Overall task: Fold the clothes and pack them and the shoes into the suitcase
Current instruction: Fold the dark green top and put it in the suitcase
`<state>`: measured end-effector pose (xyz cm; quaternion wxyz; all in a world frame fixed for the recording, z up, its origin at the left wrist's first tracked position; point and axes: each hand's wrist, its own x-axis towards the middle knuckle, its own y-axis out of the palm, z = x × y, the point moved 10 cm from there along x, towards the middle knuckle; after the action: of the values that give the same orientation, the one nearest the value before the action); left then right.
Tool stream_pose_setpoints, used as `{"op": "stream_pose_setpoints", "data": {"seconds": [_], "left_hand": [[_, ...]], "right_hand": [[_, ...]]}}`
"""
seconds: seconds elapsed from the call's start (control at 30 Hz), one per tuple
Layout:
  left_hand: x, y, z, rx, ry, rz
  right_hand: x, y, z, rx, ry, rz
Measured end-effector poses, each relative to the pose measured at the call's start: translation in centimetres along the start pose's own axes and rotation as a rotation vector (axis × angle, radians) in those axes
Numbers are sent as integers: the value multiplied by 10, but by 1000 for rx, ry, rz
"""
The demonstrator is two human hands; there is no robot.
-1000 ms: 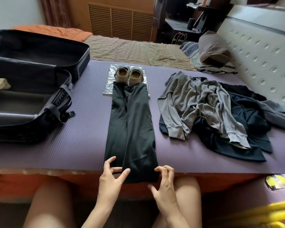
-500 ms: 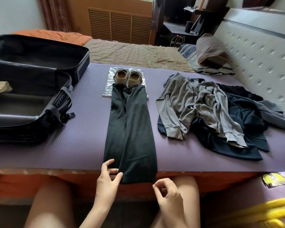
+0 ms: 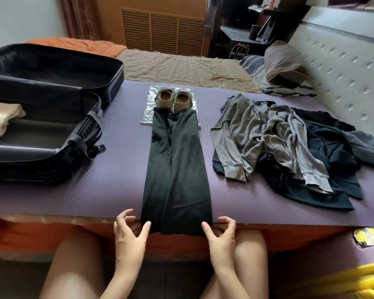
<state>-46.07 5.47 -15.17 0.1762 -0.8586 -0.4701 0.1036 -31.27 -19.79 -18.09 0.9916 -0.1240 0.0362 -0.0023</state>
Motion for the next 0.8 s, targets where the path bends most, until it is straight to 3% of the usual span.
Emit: {"op": "stream_pose_setpoints", "data": {"seconds": [0.53, 0.8], "left_hand": [[-15, 3, 12, -295, -130, 161], [-8, -4, -34, -306, -19, 296]], "right_hand": [[-9, -13, 15, 168, -47, 112], [-4, -7, 49, 169, -44, 211]]}}
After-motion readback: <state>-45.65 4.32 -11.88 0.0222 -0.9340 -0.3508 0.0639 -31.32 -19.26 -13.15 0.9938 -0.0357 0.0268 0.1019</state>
